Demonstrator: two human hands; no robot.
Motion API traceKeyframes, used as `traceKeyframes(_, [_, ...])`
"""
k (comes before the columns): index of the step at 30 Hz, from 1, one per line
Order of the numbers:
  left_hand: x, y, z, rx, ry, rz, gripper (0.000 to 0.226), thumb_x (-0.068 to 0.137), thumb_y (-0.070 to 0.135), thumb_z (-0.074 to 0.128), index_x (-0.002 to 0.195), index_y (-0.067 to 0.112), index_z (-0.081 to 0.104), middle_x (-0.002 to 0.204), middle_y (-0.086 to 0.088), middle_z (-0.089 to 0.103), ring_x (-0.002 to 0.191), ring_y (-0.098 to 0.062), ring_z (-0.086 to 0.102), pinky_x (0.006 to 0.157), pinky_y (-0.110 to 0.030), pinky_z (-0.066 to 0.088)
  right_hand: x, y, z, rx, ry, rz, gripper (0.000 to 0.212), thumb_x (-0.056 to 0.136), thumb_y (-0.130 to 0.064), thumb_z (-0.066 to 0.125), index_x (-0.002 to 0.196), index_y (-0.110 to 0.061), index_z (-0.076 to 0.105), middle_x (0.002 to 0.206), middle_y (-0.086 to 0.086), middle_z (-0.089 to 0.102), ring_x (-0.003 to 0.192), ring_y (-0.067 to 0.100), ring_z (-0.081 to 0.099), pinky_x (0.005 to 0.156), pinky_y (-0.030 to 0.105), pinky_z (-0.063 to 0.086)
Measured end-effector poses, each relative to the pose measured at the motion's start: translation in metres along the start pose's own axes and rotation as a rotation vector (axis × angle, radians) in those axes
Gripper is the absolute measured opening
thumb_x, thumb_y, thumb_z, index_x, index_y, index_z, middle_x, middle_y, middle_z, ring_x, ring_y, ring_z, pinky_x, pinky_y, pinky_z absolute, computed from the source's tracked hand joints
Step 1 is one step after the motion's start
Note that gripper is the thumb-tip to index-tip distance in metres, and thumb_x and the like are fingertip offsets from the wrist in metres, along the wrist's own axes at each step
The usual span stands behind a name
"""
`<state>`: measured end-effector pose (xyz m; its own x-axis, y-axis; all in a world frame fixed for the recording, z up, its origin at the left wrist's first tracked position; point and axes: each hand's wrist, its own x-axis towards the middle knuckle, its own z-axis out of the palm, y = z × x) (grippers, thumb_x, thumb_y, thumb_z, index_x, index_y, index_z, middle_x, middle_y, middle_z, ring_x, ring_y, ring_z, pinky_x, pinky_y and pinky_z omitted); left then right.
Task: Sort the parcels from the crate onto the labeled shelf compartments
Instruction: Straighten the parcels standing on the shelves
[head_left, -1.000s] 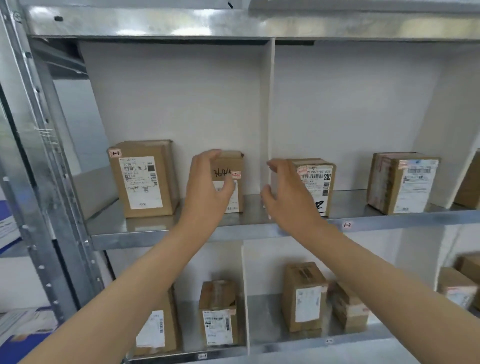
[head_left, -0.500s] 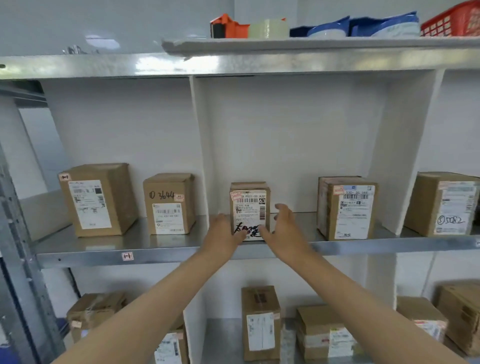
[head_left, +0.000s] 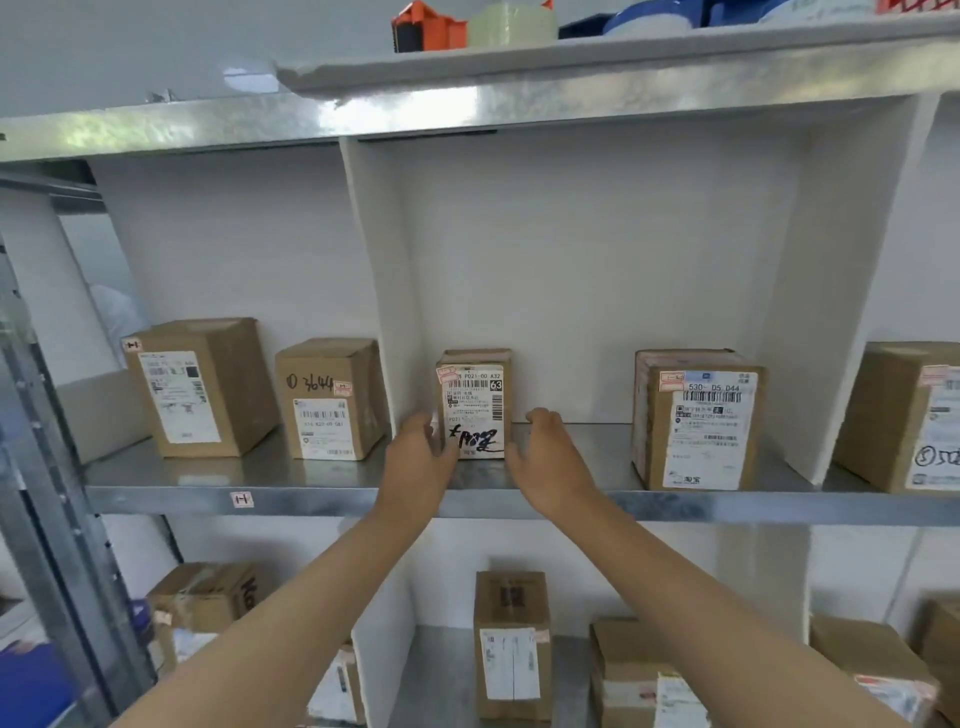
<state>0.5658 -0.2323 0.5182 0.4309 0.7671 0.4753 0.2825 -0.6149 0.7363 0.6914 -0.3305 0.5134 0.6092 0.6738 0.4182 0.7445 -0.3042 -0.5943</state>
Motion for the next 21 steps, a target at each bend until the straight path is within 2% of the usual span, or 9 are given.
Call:
traceKeyframes(2, [-0.009,0.003,-0.017,0.002,0.064,0.074,0.034,0.096,0.015,0.059,0.128,0.005,0.056,0.117,0.000,0.062,0.107,-0.014,0.058,0.087,-0.020,0.039,-0.010,0.002,-0.014,-0.003,-0.026,-0.039,0.040,0.100,-0.024,0.049,0.133,-0.004,0.041,0.131,0.013,0.045,0.121,0.027,0.049,0.098,0.041,0.046])
traceKeyframes(6, [-0.014,0.023,-0.043,0.025,0.082,0.263,0.034,0.097,0.014,0.056,0.131,0.009,0.056,0.128,-0.001,0.062,0.120,-0.016,0.056,0.100,-0.025,0.040,-0.029,-0.009,-0.052,0.009,0.004,-0.135,0.042,0.099,-0.021,0.049,0.138,-0.006,0.042,0.136,0.008,0.043,0.126,0.023,0.046,0.103,0.040,0.042])
traceKeyframes(10, [-0.025,0.057,-0.027,0.019,-0.041,0.408,0.030,0.097,0.014,0.056,0.127,0.013,0.059,0.121,0.006,0.063,0.111,-0.007,0.056,0.093,-0.015,0.036,-0.048,-0.013,-0.096,-0.051,0.146,-0.185,0.037,0.098,-0.023,0.052,0.133,-0.011,0.046,0.131,0.006,0.046,0.123,0.020,0.046,0.099,0.041,0.044])
traceKeyframes(14, [-0.041,0.081,0.009,-0.066,-0.086,0.464,0.023,0.095,0.011,0.060,0.117,0.009,0.065,0.113,0.000,0.067,0.103,-0.010,0.059,0.081,-0.005,0.034,-0.084,0.017,-0.127,-0.020,0.229,-0.072,0.024,0.097,-0.019,0.054,0.119,-0.012,0.054,0.117,0.003,0.056,0.110,0.018,0.053,0.092,0.042,0.048])
traceKeyframes(17, [-0.058,0.086,0.035,0.004,-0.187,0.564,0.021,0.095,0.016,0.061,0.115,0.010,0.063,0.112,-0.001,0.063,0.105,-0.015,0.059,0.085,-0.019,0.042,-0.108,0.047,-0.148,-0.052,0.223,0.042,0.021,0.097,-0.023,0.056,0.116,-0.012,0.054,0.109,0.002,0.056,0.102,0.018,0.055,0.087,0.035,0.048])
traceKeyframes(19, [-0.069,0.082,0.048,0.125,-0.257,0.620,0.021,0.095,0.023,0.060,0.113,0.012,0.061,0.113,-0.001,0.060,0.106,-0.019,0.057,0.086,-0.035,0.050,-0.113,0.067,-0.160,-0.082,0.217,0.108,0.024,0.097,-0.027,0.057,0.115,-0.013,0.053,0.111,0.003,0.057,0.101,0.018,0.057,0.088,0.038,0.050])
traceKeyframes(21, [-0.071,0.083,0.053,0.200,-0.272,0.597,0.024,0.096,0.028,0.059,0.114,0.011,0.059,0.115,-0.003,0.059,0.107,-0.022,0.057,0.085,-0.038,0.051,-0.109,0.081,-0.168,-0.087,0.191,0.165,0.028,0.095,-0.032,0.058,0.115,-0.012,0.053,0.115,0.005,0.059,0.104,0.021,0.059,0.090,0.043,0.052])
